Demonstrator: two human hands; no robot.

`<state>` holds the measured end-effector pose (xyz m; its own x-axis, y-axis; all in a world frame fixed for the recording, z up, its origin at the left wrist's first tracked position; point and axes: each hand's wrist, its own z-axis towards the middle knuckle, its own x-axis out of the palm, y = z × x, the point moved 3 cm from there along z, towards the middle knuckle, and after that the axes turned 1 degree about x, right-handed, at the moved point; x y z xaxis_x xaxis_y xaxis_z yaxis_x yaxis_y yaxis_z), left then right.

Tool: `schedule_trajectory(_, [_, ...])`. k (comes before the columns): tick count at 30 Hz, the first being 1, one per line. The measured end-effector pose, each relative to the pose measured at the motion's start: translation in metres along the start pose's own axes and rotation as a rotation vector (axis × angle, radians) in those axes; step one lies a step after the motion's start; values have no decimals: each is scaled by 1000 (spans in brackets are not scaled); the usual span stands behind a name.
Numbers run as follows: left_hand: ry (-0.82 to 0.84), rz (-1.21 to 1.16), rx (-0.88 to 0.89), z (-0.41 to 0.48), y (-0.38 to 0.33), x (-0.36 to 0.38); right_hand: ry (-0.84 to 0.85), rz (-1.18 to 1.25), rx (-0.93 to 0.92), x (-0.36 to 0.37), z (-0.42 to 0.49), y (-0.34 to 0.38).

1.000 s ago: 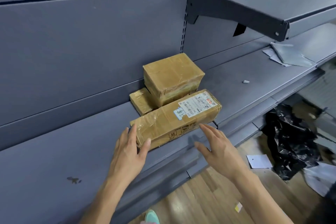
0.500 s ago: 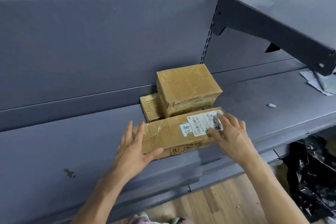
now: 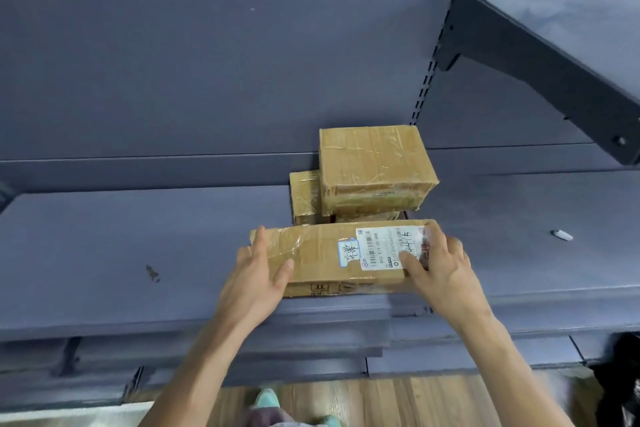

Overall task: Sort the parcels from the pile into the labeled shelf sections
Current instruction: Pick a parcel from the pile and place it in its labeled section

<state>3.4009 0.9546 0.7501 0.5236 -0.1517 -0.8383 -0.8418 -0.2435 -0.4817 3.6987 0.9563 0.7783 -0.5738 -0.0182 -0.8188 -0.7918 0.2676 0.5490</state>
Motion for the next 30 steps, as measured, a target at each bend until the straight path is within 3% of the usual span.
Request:
schedule_trajectory(12, [-125,-106,-115,-35,30,0,67,226,-4,25,8,-9])
schedule_trajectory(18, [-142,-114,-148,-36,36,-5,111,227,-18,34,6,-3])
schedule_trajectory(30, [-347,-199,-228,-58,95,-46,190,183,-134,73,-9,61])
